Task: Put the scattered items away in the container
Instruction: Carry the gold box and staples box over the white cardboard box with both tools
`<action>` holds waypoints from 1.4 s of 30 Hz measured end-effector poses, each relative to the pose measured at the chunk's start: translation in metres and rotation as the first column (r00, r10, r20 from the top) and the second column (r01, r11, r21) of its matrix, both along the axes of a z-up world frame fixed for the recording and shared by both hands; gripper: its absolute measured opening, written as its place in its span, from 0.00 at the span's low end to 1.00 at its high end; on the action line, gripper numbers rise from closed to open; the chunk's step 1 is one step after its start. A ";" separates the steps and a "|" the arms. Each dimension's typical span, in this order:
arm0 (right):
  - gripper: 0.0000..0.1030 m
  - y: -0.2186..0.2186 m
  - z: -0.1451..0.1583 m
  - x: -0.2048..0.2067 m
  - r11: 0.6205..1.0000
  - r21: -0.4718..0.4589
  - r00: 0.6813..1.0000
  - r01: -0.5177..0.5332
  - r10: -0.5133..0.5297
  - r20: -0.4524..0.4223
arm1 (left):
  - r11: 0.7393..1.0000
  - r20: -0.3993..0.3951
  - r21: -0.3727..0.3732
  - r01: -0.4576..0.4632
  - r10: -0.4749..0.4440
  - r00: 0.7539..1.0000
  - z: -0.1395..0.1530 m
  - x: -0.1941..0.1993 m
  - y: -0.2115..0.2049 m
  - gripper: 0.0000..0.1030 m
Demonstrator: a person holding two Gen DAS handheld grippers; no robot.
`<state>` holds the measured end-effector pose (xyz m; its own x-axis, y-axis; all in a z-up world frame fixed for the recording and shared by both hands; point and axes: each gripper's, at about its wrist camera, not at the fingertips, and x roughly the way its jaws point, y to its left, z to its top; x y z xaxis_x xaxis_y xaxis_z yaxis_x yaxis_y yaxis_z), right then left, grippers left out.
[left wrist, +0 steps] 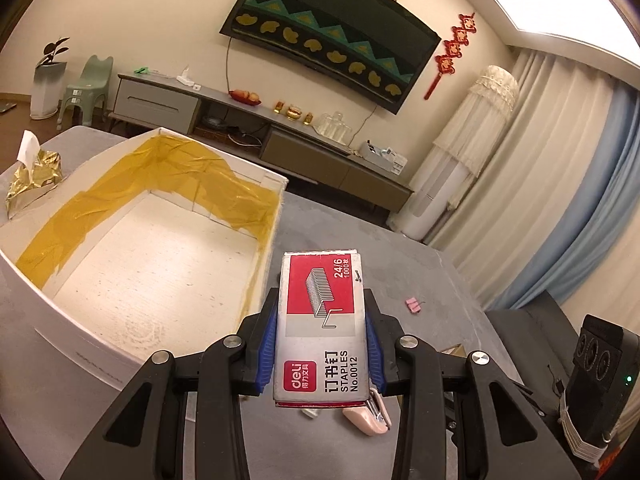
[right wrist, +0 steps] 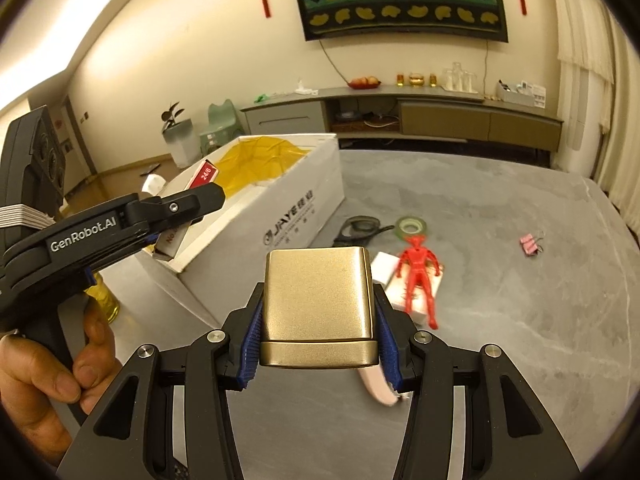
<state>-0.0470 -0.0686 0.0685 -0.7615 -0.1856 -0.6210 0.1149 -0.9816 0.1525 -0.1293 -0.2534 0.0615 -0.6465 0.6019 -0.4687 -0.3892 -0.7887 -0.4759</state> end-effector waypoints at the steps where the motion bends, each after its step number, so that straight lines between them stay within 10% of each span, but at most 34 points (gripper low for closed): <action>1: 0.50 -0.004 0.002 -0.003 1.000 0.004 1.000 -0.004 0.004 0.001 | 1.000 0.005 0.001 -0.004 0.004 1.000 -0.001 -0.002 -0.003 0.38; 19: 0.50 -0.065 0.045 -0.041 0.994 0.025 0.994 -0.106 0.107 -0.038 | 0.992 0.028 0.103 -0.078 0.075 0.997 0.011 -0.020 -0.060 0.38; 42: 0.50 -0.105 0.047 -0.110 0.974 0.059 0.976 -0.219 0.218 0.020 | 0.987 0.025 0.020 -0.162 0.162 0.986 0.017 -0.064 -0.089 0.38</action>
<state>-0.1575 -0.1738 0.1150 -0.6985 -0.3079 -0.6460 0.3256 -0.9406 0.0962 -0.1936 -0.3423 0.0783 -0.7254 0.5005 -0.4726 -0.2456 -0.8295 -0.5016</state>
